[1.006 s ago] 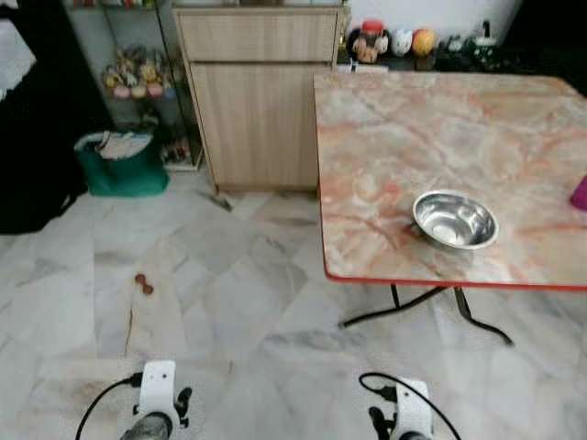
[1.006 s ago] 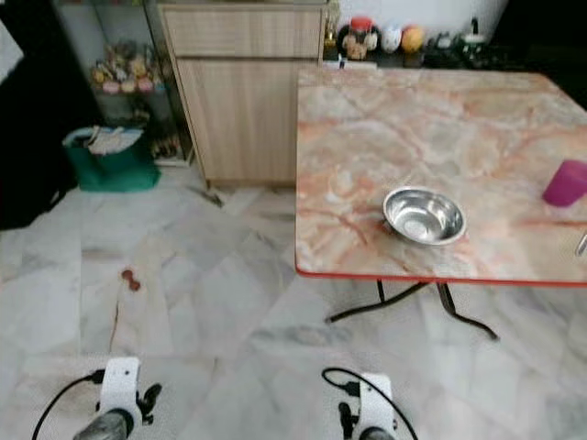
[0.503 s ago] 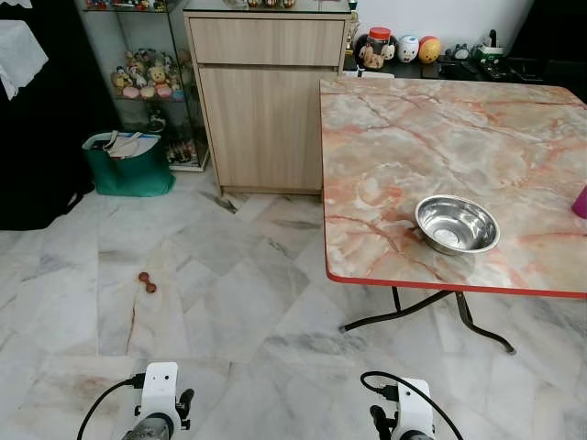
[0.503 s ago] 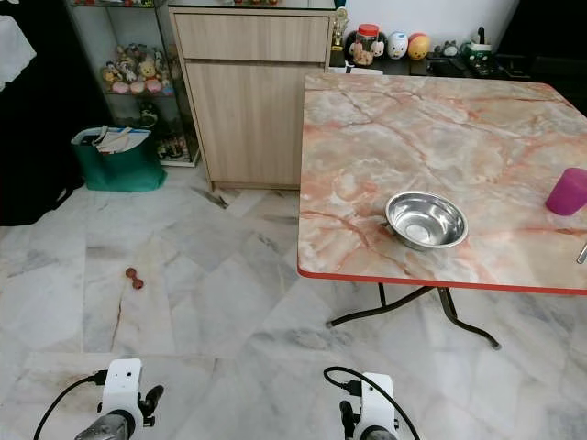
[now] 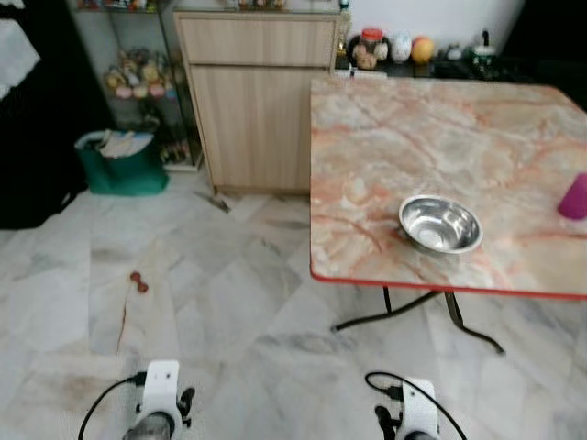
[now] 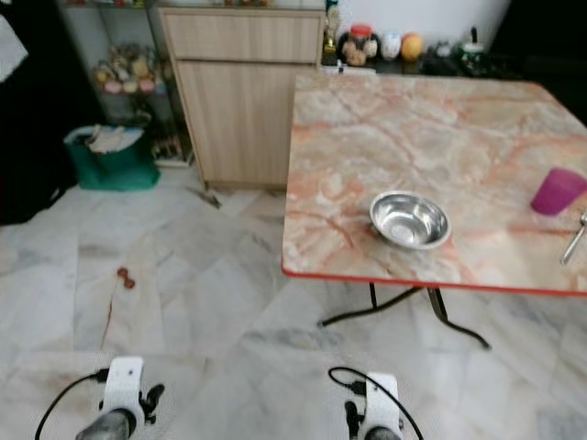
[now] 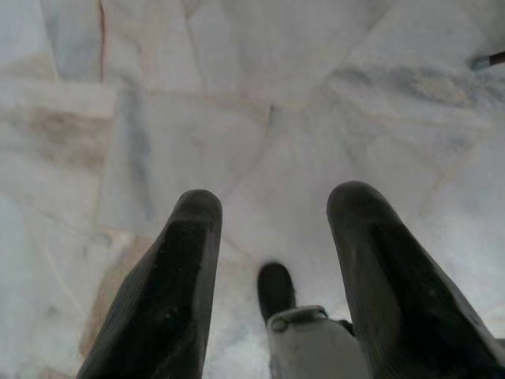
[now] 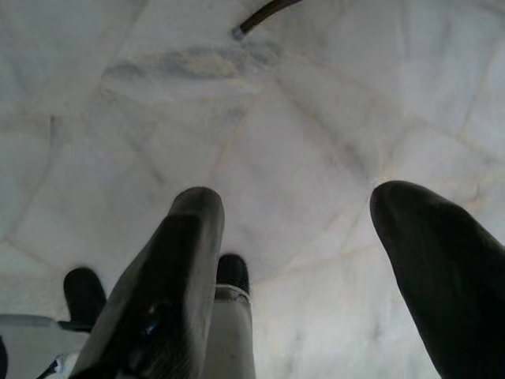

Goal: Setting the table

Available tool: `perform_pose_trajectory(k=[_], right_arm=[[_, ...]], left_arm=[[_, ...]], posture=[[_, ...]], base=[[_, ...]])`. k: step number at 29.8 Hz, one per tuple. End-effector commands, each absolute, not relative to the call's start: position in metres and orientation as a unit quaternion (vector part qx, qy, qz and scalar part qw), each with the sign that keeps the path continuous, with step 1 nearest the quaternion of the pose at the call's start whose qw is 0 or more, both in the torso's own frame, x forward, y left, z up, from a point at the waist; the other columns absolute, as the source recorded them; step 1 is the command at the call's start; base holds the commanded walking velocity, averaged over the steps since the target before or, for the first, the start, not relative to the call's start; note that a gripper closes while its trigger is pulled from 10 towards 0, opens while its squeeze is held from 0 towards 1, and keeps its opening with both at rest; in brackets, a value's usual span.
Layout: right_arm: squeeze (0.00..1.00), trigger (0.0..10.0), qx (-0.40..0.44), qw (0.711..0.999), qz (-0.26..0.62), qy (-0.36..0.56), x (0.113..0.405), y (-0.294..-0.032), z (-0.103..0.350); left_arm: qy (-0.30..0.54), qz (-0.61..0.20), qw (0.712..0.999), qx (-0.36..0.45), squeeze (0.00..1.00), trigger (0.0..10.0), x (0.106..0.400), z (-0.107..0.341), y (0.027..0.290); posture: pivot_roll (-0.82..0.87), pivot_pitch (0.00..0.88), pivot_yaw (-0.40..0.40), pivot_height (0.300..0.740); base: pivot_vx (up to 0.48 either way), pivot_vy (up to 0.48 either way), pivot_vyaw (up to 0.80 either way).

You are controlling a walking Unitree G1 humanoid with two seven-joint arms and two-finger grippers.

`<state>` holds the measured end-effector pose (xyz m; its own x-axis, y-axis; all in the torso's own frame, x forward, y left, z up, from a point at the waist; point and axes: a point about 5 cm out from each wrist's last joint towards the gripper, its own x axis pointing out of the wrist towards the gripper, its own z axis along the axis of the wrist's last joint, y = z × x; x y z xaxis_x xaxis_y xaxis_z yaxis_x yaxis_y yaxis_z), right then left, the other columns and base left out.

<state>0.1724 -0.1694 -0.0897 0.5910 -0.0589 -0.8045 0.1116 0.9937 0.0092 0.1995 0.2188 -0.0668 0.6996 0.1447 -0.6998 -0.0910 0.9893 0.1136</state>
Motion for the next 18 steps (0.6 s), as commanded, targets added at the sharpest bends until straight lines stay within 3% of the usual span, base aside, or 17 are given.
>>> perform_pose_trajectory(k=[1,18], right_arm=[[0.0,10.0,0.029,0.891,-0.053,0.45,0.1712,-0.1729,-0.0899],[0.0,10.0,0.032,0.897,-0.054,0.438,0.178,-0.1689,-0.087]], left_arm=[[0.39,0.061,0.918,0.041,0.0,10.0,0.1972,-0.0687,0.2174],[0.388,0.063,0.919,0.038,0.0,10.0,0.1976,-0.0684,0.2179]], posture=[[-0.04,0.0,-0.034,0.74],[-0.04,0.0,-0.033,0.74]], base=[[0.0,-0.244,0.0],[0.0,0.0,0.0]])
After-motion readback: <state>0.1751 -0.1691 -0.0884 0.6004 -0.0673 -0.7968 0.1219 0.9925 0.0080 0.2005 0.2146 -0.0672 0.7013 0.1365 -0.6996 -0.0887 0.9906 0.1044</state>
